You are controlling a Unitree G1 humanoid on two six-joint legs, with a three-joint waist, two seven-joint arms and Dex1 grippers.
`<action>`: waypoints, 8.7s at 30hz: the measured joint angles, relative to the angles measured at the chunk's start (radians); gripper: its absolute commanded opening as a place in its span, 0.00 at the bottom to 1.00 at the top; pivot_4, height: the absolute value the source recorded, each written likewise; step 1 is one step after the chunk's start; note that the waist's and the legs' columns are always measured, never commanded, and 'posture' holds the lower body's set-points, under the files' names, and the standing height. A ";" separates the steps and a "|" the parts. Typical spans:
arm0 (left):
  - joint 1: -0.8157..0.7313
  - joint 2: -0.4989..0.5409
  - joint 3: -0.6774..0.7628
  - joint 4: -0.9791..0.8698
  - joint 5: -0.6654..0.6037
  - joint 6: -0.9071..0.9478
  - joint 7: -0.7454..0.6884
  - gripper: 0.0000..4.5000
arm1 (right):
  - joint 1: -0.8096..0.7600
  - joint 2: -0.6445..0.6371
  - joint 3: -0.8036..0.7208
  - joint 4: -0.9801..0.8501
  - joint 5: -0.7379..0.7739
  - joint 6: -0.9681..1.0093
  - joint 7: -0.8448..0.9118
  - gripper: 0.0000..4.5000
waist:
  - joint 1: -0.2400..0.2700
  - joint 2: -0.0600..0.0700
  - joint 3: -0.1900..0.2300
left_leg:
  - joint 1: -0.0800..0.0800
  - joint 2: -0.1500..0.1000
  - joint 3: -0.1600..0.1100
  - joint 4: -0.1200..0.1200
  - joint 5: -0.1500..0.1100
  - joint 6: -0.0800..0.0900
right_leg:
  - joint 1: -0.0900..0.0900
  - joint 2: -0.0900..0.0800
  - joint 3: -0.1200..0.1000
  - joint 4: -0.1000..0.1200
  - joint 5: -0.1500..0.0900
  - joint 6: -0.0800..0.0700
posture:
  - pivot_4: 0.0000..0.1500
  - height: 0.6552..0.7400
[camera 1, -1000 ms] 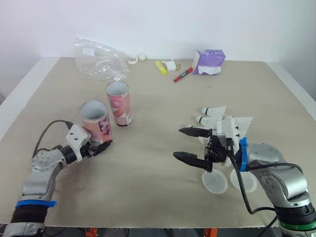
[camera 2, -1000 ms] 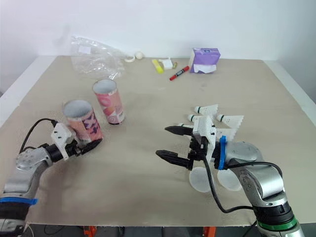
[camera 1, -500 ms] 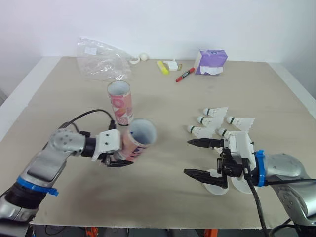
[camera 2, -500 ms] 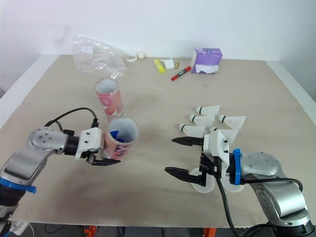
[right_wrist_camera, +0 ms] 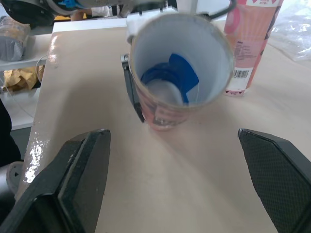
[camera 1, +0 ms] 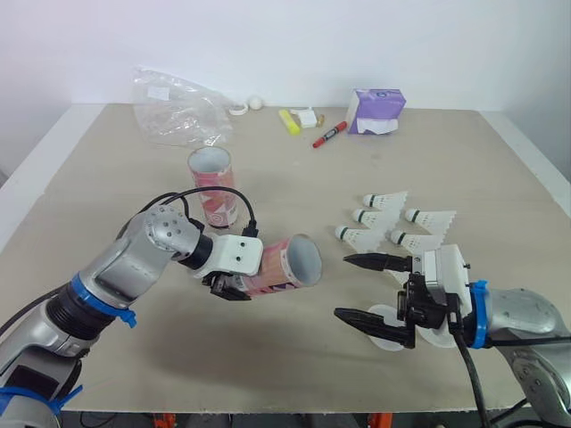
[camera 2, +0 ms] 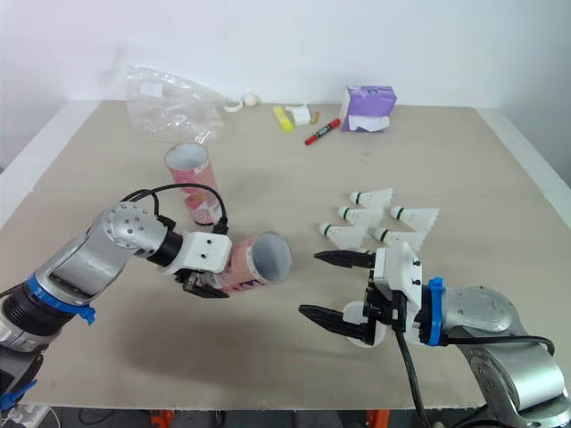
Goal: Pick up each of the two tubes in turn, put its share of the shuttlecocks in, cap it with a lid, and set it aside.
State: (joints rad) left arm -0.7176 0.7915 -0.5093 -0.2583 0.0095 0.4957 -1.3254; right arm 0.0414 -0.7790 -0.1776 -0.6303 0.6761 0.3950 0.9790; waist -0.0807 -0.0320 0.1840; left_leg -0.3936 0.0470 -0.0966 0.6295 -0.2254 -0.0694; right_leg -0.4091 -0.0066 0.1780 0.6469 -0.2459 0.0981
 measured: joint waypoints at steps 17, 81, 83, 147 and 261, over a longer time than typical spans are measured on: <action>-0.019 -0.048 -0.016 0.011 0.038 0.030 0.000 0.74 | 0.242 0.023 -0.327 -0.052 0.140 0.119 -0.191 1.00 | 0.017 0.000 0.000 | 0.000 0.000 0.000 0.005 0.000 0.000 | 0.002 0.000 0.000 0.000 -0.001 -0.002 | 1.00 1.00; -0.015 -0.098 -0.013 0.017 0.041 0.050 0.017 0.73 | 0.204 0.063 -0.249 0.046 -0.013 0.126 -0.327 0.00 | 0.019 0.008 -0.001 | 0.000 -0.001 0.000 0.005 0.001 0.001 | 0.002 0.000 0.001 0.001 0.001 -0.002 | 1.00 1.00; -0.015 -0.098 -0.013 0.024 0.041 0.047 0.015 0.73 | 0.186 -0.012 -0.295 -0.022 -0.011 0.099 -0.267 0.00 | 0.019 0.007 -0.001 | 0.001 -0.001 0.000 0.005 0.001 0.002 | 0.003 0.000 0.001 0.001 0.001 -0.002 | 1.00 1.00; -0.032 -0.101 -0.015 0.011 0.009 0.180 0.024 0.73 | -0.114 0.304 -0.017 0.273 -0.057 0.278 -0.526 0.98 | 0.005 0.005 -0.002 | 0.000 -0.001 -0.001 0.006 0.001 0.002 | 0.002 0.001 0.001 0.002 0.003 0.000 | 1.00 1.00; 0.011 -0.103 -0.002 -0.011 0.004 0.162 0.083 0.73 | -0.107 0.204 -0.198 0.581 -0.111 0.081 -0.323 0.01 | 0.007 0.008 -0.004 | 0.001 -0.001 -0.001 0.007 0.002 0.004 | 0.004 0.000 0.000 0.002 0.002 -0.002 | 1.00 1.00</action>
State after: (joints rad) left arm -0.7063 0.6880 -0.5112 -0.2694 0.0134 0.6573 -1.2423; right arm -0.0660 -0.5751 -0.3761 -0.0491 0.5651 0.4763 0.6563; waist -0.0733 -0.0238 0.1802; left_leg -0.3930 0.0455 -0.0980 0.6361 -0.2233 -0.0652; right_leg -0.4054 -0.0065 0.1784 0.6489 -0.2434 0.0958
